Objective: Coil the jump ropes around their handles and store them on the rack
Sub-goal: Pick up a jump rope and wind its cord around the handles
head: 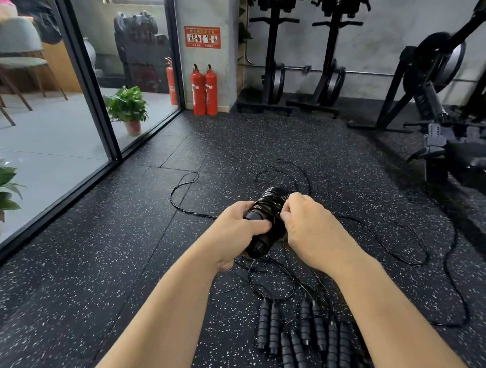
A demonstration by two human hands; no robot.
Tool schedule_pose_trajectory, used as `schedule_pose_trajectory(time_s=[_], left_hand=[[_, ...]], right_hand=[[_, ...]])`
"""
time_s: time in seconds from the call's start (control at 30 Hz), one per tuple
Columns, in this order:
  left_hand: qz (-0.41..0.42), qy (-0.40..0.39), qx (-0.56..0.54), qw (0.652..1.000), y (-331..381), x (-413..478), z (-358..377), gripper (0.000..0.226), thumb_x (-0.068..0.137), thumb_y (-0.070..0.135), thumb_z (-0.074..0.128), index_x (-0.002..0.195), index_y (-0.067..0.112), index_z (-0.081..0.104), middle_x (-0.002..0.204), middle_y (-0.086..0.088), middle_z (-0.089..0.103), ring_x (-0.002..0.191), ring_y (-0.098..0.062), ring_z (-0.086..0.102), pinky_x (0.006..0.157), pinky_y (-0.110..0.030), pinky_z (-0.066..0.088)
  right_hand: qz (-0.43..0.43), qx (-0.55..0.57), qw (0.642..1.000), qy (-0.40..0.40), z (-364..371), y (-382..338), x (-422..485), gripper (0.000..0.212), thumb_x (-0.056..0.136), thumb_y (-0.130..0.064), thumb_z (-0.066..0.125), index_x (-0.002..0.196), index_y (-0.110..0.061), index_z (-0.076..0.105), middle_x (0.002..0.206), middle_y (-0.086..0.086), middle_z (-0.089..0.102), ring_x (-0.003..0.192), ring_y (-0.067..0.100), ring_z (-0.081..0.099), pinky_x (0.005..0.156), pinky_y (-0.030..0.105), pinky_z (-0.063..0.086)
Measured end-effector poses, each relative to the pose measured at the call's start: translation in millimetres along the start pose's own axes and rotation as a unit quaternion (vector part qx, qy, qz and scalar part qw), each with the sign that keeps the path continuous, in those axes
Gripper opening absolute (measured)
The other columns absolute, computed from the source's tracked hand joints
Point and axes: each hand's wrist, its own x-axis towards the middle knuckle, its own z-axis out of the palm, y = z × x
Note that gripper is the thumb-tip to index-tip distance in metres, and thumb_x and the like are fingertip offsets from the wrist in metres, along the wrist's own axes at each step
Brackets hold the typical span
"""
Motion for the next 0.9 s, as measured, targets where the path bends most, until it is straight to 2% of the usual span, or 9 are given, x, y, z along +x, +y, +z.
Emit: schedule_pose_trajectory(time_s=[0.07, 0.13, 0.2, 0.3, 0.4, 0.47, 0.6, 0.73, 0.9], left_hand=[[-0.004, 0.01, -0.036, 0.999, -1, 1, 3, 0.043, 0.082, 0.016, 0.071, 0.123, 0.022, 0.058, 0.111, -0.013, 0.071, 0.1, -0.036, 0.07, 0.075, -0.047, 0.062], [-0.015, 0.015, -0.069, 0.997, -2, 4, 5, 0.035, 0.092, 0.007, 0.064, 0.124, 0.018, 0.057, 0.112, -0.013, 0.07, 0.101, -0.032, 0.07, 0.083, -0.05, 0.059], [-0.021, 0.017, -0.097, 0.995, -1, 4, 8, 0.031, 0.093, 0.006, 0.062, 0.122, 0.018, 0.058, 0.111, -0.012, 0.071, 0.096, -0.028, 0.071, 0.087, -0.049, 0.058], [-0.022, 0.025, -0.128, 0.991, -1, 8, 14, 0.033, 0.092, 0.004, 0.062, 0.123, 0.016, 0.058, 0.112, -0.014, 0.07, 0.096, -0.029, 0.07, 0.082, -0.044, 0.059], [-0.005, 0.033, -0.14, 0.99, -2, 9, 21, 0.034, 0.092, 0.003, 0.062, 0.124, 0.016, 0.056, 0.111, -0.013, 0.069, 0.084, -0.024, 0.071, 0.072, -0.039, 0.058], [0.004, 0.043, -0.143, 0.989, -3, 10, 22, 0.035, 0.092, 0.004, 0.062, 0.124, 0.018, 0.055, 0.112, -0.012, 0.069, 0.087, -0.024, 0.072, 0.079, -0.043, 0.059], [0.005, 0.052, -0.134, 0.99, -4, 9, 22, 0.032, 0.092, 0.009, 0.064, 0.121, 0.018, 0.056, 0.115, -0.012, 0.068, 0.106, -0.032, 0.067, 0.094, -0.054, 0.054], [0.012, 0.052, -0.15, 0.987, -4, 9, 21, 0.028, 0.094, 0.007, 0.062, 0.12, 0.016, 0.056, 0.114, -0.013, 0.068, 0.1, -0.028, 0.068, 0.09, -0.047, 0.057], [0.019, 0.059, -0.151, 0.987, -6, 12, 20, 0.034, 0.092, 0.004, 0.063, 0.121, 0.02, 0.054, 0.115, -0.012, 0.067, 0.106, -0.033, 0.067, 0.088, -0.048, 0.058]], right_hand=[[0.018, 0.014, 1.0, 0.002, 0, 3, 2, 0.012, 0.101, -0.024, 0.037, 0.099, -0.016, 0.045, 0.101, 0.002, 0.051, 0.088, 0.022, 0.052, 0.073, 0.035, 0.041], [0.029, 0.026, 0.999, 0.014, 0, 5, 3, 0.013, 0.101, -0.024, 0.037, 0.099, -0.015, 0.045, 0.098, 0.001, 0.051, 0.086, 0.021, 0.051, 0.072, 0.034, 0.039], [0.039, 0.041, 0.998, 0.032, 0, 7, 5, 0.013, 0.101, -0.023, 0.036, 0.1, -0.014, 0.046, 0.098, 0.002, 0.051, 0.088, 0.022, 0.051, 0.073, 0.036, 0.04], [0.064, 0.065, 0.994, 0.055, 0, 10, 6, 0.013, 0.101, -0.022, 0.036, 0.1, -0.014, 0.046, 0.095, 0.003, 0.053, 0.088, 0.023, 0.052, 0.071, 0.035, 0.039], [0.084, 0.098, 0.989, 0.073, -1, 13, 7, 0.013, 0.101, -0.022, 0.036, 0.098, -0.014, 0.046, 0.087, 0.001, 0.052, 0.078, 0.019, 0.05, 0.066, 0.033, 0.035], [0.073, 0.115, 0.987, 0.084, 0, 15, 8, 0.015, 0.101, -0.023, 0.037, 0.094, -0.015, 0.047, 0.082, -0.002, 0.052, 0.074, 0.016, 0.051, 0.064, 0.033, 0.037], [0.06, 0.179, 0.976, 0.109, 3, 20, 11, 0.016, 0.098, -0.028, 0.049, 0.086, -0.018, 0.052, 0.077, 0.0, 0.06, 0.068, 0.025, 0.065, 0.066, 0.039, 0.052], [0.069, 0.244, 0.958, 0.133, 2, 22, 13, 0.014, 0.097, -0.022, 0.052, 0.084, -0.018, 0.056, 0.076, 0.002, 0.063, 0.062, 0.021, 0.067, 0.05, 0.023, 0.051], [0.089, 0.314, 0.927, 0.187, -7, 26, 11, 0.014, 0.096, -0.018, 0.052, 0.083, -0.018, 0.058, 0.07, 0.001, 0.065, 0.063, 0.01, 0.069, 0.063, 0.042, 0.059]])
